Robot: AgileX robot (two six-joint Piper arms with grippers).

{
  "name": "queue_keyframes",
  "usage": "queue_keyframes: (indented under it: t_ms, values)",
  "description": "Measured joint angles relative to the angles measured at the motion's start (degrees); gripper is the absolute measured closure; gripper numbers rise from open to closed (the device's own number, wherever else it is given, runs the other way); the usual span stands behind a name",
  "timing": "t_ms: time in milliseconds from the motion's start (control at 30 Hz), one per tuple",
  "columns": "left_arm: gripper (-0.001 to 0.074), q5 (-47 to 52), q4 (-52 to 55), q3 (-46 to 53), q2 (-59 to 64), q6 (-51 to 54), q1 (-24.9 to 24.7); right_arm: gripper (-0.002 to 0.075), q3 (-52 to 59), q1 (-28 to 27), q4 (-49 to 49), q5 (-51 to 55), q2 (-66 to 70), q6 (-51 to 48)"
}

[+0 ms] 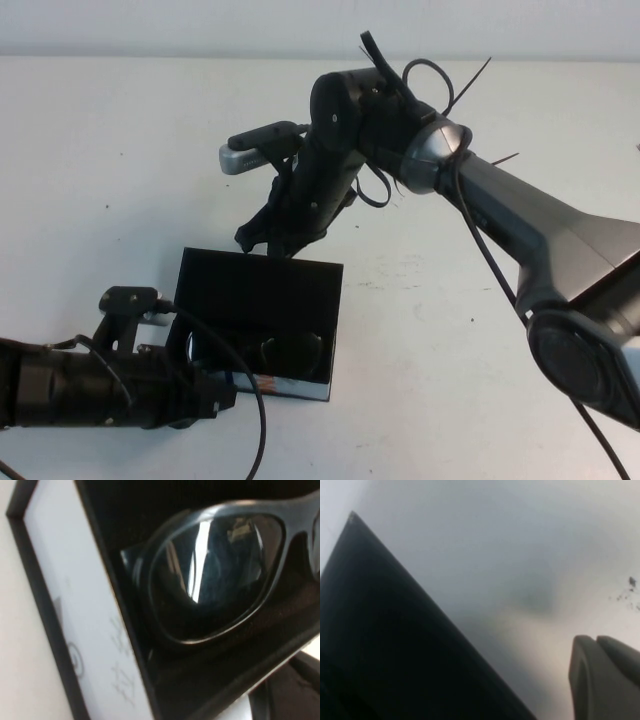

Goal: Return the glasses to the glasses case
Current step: Close the glasses case

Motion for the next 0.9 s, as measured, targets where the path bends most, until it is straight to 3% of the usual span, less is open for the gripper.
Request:
queue_keyframes:
  t_ms: [400, 900]
  values:
    - [0.0736, 0.00, 0.00, 0.00, 0.00, 0.10, 0.00, 0.0737, 0.97, 0.82, 5.49, 0.81, -2.64, 0.00]
    - [0.0736, 0.00, 0.00, 0.00, 0.00, 0.22, 0.00, 0.0737, 18.21, 6.20, 5.74, 0.71, -12.83, 0.00]
